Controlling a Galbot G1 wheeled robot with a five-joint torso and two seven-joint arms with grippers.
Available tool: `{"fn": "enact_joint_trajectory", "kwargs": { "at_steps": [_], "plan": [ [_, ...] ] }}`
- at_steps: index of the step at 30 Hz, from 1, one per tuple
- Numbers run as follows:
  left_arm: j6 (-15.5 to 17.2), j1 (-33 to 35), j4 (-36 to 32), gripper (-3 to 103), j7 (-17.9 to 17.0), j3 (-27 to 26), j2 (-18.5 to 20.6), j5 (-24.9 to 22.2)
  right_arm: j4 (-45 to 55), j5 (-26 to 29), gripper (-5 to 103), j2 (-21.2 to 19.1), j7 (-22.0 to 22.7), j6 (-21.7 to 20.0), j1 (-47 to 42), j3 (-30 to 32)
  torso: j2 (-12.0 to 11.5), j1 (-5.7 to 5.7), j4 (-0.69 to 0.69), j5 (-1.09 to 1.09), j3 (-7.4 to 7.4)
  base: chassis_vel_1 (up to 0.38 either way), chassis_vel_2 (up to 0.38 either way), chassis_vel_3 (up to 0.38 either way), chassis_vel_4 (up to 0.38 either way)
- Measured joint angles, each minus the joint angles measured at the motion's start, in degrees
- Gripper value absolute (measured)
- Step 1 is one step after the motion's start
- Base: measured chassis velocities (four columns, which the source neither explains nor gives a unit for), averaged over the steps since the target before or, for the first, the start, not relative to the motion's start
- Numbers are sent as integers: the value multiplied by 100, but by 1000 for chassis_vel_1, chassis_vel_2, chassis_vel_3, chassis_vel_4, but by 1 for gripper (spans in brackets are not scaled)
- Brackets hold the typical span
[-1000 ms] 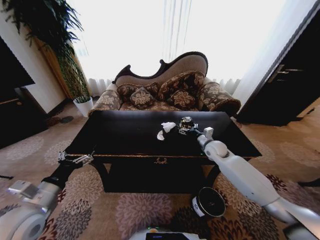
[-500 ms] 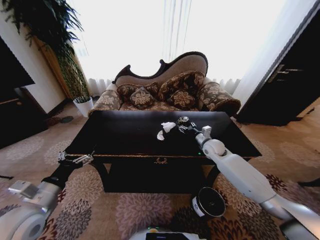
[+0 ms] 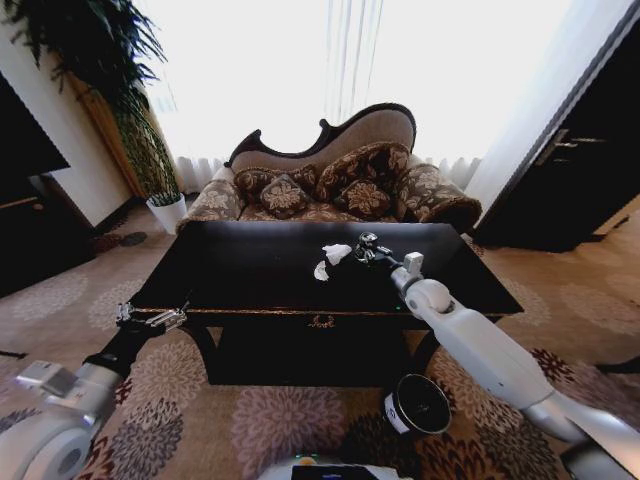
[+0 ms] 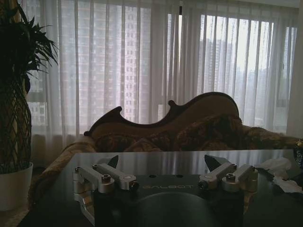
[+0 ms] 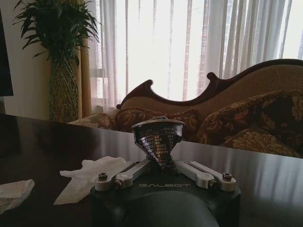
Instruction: Move to the front of the table and place the trash on the table into the trash bin.
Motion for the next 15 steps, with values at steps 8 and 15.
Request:
{"fn": "enact_joint_trajectory", "kwargs": {
  "at_steps": [8,15],
  "plan": [
    [0,0,0,100,0,0,0,0,309,92,0,-103,44,-16,-298,336,0,0,1,0,0,0,0,0,0],
    [0,0,0,100,1,0,0,0,834,155,0,-222,72,-32,-1125,1112,0,0,2,0,0,0,0,0,0]
  ]
}}
